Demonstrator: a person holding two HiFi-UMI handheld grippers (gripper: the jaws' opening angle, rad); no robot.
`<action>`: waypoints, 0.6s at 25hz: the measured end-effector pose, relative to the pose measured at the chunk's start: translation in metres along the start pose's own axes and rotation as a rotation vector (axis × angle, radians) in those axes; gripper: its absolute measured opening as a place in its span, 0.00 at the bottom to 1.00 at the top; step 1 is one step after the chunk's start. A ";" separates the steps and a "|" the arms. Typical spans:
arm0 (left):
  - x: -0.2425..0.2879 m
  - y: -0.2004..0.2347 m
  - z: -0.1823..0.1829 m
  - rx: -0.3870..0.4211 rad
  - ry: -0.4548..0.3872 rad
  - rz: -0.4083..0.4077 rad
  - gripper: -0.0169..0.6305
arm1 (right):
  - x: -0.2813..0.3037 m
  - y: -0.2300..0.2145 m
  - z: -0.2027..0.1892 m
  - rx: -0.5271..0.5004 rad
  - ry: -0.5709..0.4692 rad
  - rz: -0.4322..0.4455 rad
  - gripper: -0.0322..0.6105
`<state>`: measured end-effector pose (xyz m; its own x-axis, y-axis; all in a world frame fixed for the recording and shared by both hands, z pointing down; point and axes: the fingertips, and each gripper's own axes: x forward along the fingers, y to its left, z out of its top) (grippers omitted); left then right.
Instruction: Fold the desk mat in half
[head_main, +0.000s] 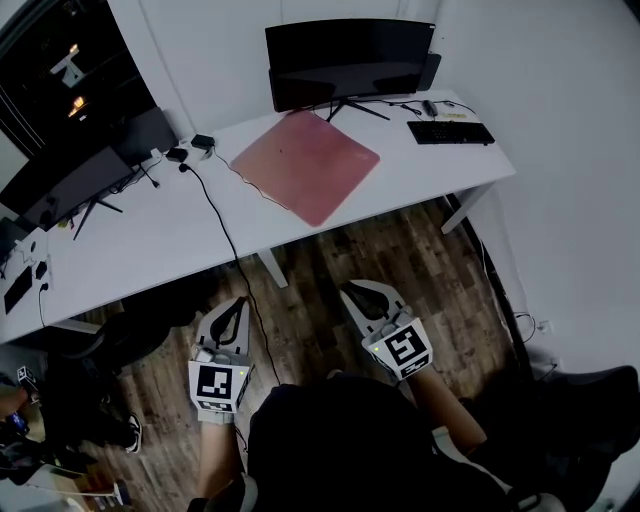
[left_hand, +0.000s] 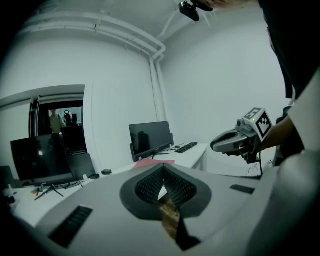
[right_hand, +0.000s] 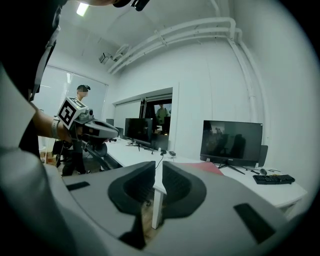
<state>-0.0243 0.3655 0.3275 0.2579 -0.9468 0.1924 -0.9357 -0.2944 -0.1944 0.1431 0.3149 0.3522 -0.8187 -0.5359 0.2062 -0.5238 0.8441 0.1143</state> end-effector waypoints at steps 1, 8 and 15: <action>0.001 -0.002 -0.002 -0.001 0.006 0.002 0.03 | -0.001 -0.002 -0.002 -0.001 0.000 0.002 0.12; 0.014 0.003 -0.008 -0.035 0.034 0.014 0.03 | 0.012 -0.019 -0.010 0.054 -0.001 0.010 0.12; 0.051 0.040 -0.026 -0.041 0.039 -0.009 0.03 | 0.056 -0.031 -0.018 0.058 0.067 0.013 0.13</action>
<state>-0.0547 0.3094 0.3550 0.2576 -0.9381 0.2315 -0.9427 -0.2966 -0.1529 0.1182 0.2593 0.3780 -0.8089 -0.5211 0.2722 -0.5276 0.8477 0.0549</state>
